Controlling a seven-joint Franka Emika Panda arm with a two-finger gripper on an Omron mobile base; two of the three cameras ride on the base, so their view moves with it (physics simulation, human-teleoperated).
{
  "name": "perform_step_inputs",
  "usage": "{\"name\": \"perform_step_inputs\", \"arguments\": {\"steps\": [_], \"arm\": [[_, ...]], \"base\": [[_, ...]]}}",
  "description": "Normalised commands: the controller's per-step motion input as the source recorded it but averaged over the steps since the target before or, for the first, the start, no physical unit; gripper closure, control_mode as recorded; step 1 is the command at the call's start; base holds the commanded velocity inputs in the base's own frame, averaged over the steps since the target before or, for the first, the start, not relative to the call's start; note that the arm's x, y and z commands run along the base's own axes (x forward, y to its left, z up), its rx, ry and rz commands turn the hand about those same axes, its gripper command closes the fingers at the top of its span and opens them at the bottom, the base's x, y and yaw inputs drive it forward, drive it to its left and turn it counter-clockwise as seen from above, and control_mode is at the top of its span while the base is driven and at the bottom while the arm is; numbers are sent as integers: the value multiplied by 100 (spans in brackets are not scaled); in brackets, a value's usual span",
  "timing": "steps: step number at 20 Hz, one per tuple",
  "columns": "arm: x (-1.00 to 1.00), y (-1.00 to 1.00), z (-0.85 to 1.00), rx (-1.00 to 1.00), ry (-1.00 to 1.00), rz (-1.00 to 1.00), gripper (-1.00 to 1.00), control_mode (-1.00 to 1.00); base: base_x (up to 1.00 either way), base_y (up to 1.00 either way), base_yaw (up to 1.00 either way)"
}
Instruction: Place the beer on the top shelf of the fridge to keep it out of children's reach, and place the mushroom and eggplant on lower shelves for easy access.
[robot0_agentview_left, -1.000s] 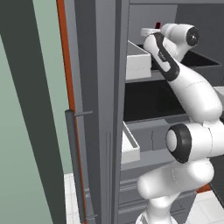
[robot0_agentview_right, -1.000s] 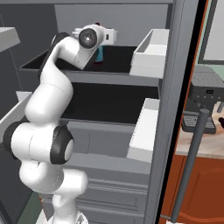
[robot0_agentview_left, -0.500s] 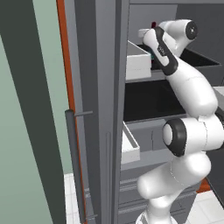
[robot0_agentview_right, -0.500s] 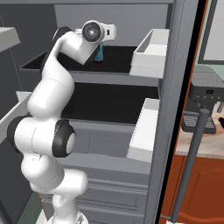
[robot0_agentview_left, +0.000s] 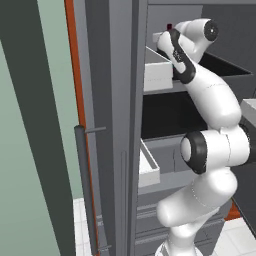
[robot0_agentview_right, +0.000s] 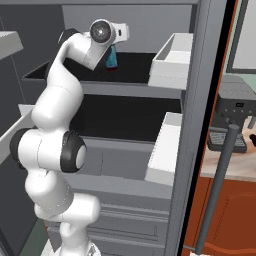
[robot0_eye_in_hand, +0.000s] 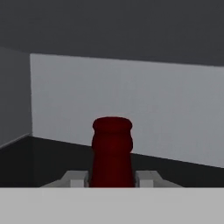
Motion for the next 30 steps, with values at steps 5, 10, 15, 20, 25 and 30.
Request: {"name": "perform_step_inputs", "arguments": {"steps": [5,10,15,20,25,30], "arm": [[2,-2,0,0,-7,0,-100,-100],[0,-15,0,0,-8,0,-100,-100],[-3,-10,0,-1,-3,0,-100,-100],[-19,-2,0,-7,2,0,-100,-100],[-51,-2,0,-9,8,0,-100,-100],[-78,0,0,-9,9,0,-100,-100]], "base": [[0,0,0],[0,0,0],[0,0,0],[0,0,0],[0,0,0],[0,0,0]]}}
